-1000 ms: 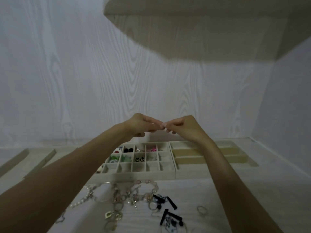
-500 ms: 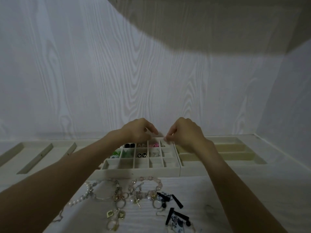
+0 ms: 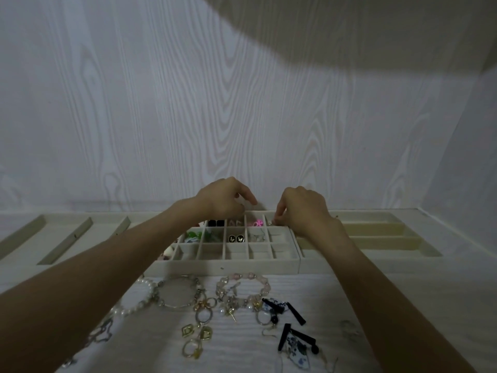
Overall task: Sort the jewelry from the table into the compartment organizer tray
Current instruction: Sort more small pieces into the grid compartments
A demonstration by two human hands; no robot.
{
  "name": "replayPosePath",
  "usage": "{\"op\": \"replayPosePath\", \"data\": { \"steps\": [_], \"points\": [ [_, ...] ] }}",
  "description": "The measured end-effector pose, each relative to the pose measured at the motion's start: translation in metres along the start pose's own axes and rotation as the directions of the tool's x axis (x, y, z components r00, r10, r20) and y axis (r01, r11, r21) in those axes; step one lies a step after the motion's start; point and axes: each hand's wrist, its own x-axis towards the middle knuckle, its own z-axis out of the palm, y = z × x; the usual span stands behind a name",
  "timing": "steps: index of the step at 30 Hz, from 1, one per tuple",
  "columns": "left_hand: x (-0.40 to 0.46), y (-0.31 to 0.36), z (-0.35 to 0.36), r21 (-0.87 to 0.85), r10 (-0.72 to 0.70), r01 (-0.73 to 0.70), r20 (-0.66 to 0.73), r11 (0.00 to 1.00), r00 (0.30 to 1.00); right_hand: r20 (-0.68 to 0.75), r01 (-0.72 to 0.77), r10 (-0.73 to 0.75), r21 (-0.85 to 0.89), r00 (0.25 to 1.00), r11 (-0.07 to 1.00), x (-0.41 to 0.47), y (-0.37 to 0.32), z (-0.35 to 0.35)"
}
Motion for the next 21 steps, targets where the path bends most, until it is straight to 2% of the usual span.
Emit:
{"op": "replayPosePath", "data": {
  "steps": [9, 15, 18, 21],
  "points": [
    [0.002, 0.002, -0.001, -0.015, 0.006, -0.006, -0.003, 1.000, 1.000, 0.030, 0.000, 0.001, -0.033, 1.000, 0.999, 0.000, -0.001, 0.001],
    [0.005, 0.006, -0.003, 0.014, 0.056, -0.056, 0.004, 0.998, 0.998, 0.136, 0.033, -0.041, 0.065, 0.990, 0.997, -0.002, 0.011, -0.028],
    [0.006, 0.015, -0.003, 0.154, 0.103, -0.116, 0.092, 0.981, 0.990, 0.212, 0.095, -0.100, 0.034, 0.972, 0.995, -0.002, 0.019, -0.040],
    [0.007, 0.024, 0.003, 0.344, 0.153, -0.195, 0.147, 0.919, 0.977, 0.300, 0.080, -0.058, -0.059, 0.952, 0.995, -0.005, 0.015, -0.037]
  ]
}}
